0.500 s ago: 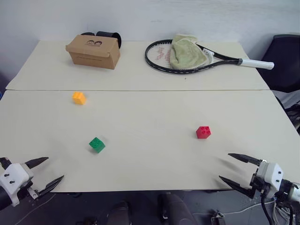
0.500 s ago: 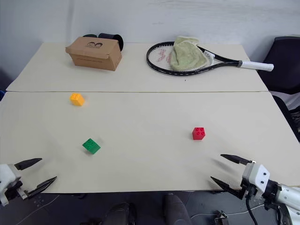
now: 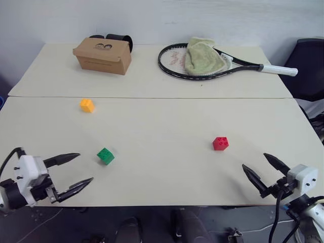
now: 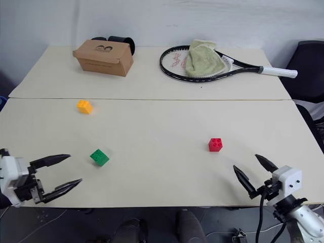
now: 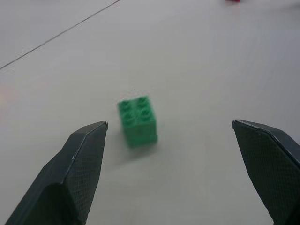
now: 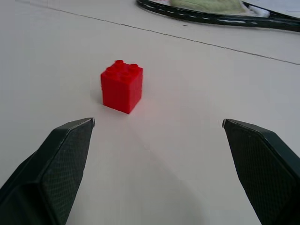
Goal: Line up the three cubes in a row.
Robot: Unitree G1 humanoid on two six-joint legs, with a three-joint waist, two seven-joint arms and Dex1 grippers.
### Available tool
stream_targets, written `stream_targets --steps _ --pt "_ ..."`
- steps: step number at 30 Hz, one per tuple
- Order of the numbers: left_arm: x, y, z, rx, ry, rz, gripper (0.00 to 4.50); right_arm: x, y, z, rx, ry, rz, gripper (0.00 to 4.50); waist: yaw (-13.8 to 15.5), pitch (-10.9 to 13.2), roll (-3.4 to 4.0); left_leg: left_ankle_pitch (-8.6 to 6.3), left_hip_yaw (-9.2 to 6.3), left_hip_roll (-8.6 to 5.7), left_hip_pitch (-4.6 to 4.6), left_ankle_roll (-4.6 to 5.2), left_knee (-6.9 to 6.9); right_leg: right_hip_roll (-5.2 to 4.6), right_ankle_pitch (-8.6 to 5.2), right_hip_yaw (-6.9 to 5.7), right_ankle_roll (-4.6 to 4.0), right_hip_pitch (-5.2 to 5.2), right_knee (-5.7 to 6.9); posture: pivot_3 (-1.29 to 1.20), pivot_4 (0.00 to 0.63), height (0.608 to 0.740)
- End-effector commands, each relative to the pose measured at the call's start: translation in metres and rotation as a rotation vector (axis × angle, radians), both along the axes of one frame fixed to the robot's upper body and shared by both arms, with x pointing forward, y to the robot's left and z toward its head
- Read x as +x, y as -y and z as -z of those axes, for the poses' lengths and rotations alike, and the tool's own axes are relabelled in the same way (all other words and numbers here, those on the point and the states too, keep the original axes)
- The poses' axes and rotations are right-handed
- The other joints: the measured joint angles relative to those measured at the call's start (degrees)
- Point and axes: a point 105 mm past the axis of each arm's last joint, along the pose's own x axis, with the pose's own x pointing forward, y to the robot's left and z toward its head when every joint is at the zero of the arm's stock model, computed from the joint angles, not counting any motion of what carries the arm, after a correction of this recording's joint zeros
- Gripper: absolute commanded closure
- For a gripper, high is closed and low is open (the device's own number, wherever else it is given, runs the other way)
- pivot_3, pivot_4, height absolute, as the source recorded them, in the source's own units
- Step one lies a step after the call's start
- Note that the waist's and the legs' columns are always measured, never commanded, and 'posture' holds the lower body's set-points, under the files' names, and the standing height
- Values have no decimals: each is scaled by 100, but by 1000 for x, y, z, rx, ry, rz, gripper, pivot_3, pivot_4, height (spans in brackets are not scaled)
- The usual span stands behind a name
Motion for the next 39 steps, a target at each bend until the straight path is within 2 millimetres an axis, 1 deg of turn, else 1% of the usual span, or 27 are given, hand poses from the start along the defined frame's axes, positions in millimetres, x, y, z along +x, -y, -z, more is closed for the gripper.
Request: stream_targets --steps 1,3,4,5,7,10,13,14,17,20,21,23,25,26,29,31,32,34,35,37,38,39 --pt "2 10 -5 17 7 72 31 8 -24 -10 -52 48 -2 0 -48 0 2 0 1 0 1 -1 1 1 0 1 0 0 3 0 150 740" --pt "4 10 -4 21 -5 84 31 19 -43 -21 -57 89 -16 0 -117 0 2 2 6 6 4 -3 2 6 0 7 -1 -1 6 0 150 740" --pt "6 11 -4 20 -2 87 31 25 -49 -26 -62 111 -8 0 -136 1 4 3 10 6 6 -6 2 7 1 9 -1 -1 12 0 150 740" --pt "7 11 -4 20 2 89 31 29 -52 -30 -64 122 3 0 -136 0 6 4 10 6 11 -7 1 7 1 10 -1 -2 14 0 150 740" --pt "12 16 -5 12 20 100 31 43 -65 -39 -45 147 29 0 -101 0 6 6 6 4 10 -10 3 7 0 8 -1 -7 17 0 150 740" --pt "16 23 -4 4 33 117 31 58 -76 -46 -9 156 78 0 -41 -1 5 7 3 4 -1 -17 4 9 -1 5 -3 -18 17 0 150 740" --pt "17 27 -2 0 37 129 31 74 -83 -45 8 139 138 0 -41 -1 4 10 4 3 -8 -24 7 8 -1 6 -3 -21 15 0 150 740" --pt "17 27 -2 -1 38 129 31 77 -86 -41 -2 113 139 0 -44 -1 4 11 7 0 -9 -24 9 6 -1 8 -3 -22 14 0 150 740" --pt "16 27 -1 3 40 127 31 79 -85 -30 4 56 181 0 -43 -3 1 10 6 -2 -8 -22 9 5 -1 7 -3 -21 15 0 150 740" --pt "17 25 -3 5 49 118 31 80 -82 -26 -8 45 212 0 -46 -3 1 9 6 -2 -8 -21 8 6 -1 7 -3 -21 16 0 150 740" --pt "17 24 -4 3 55 111 31 80 -81 -21 4 27 223 0 -47 -3 1 8 6 -2 -8 -18 9 6 -1 7 -3 -21 17 0 150 740" --pt "18 24 -5 1 59 106 0 81 -82 -13 38 -8 216 388 -60 -4 0 7 6 -2 -6 -15 10 6 -1 7 -2 -21 20 0 150 740" --pt "18 24 -5 3 59 106 0 82 -85 -9 63 -19 193 907 -64 -3 1 7 6 -1 -4 -15 8 9 -1 7 -2 -21 22 0 150 740" --pt "18 23 -5 3 59 105 0 83 -86 -8 62 -20 181 1292 -63 -3 1 7 6 0 -4 -15 8 9 -1 7 -2 -21 23 0 150 740" --pt "19 22 -4 7 59 104 0 84 -86 -6 69 -36 163 2178 -60 -3 1 7 6 0 -5 -15 8 9 -1 6 -2 -21 23 0 150 740" --pt "20 21 -5 8 61 102 0 85 -86 -6 70 -33 133 2846 -60 -3 1 7 5 0 -5 -15 9 9 0 6 -2 -21 23 0 150 740" --pt "20 21 -5 9 61 100 0 87 -86 -10 83 -16 109 3060 -60 -3 1 7 6 -1 -4 -15 9 9 0 7 -1 -20 23 0 150 740" --pt "20 20 -5 11 62 97 0 88 -89 -21 104 24 8 3047 -61 -3 2 7 6 -1 -5 -15 9 9 0 7 -1 -21 24 0 150 740" --pt "20 19 -5 12 62 95 0 86 -94 -28 103 47 -83 3047 -60 -2 2 7 7 -1 -4 -14 9 9 0 7 -1 -21 24 0 150 740" --pt "19 16 -4 13 56 86 0 73 -113 -40 35 76 -400 3047 -56 -1 4 5 7 -2 -5 -11 10 10 0 7 0 -20 23 0 150 740" --pt "19 15 -3 14 51 83 0 62 -121 -42 -17 71 -573 3047 -50 1 6 2 8 -1 -5 -6 13 11 1 7 1 -20 22 0 150 740" --pt "17 14 -1 13 41 80 0 52 -124 -39 -88 43 -731 3047 -49 0 5 1 9 -3 -5 -2 13 11 1 7 3 -19 22 0 150 740"
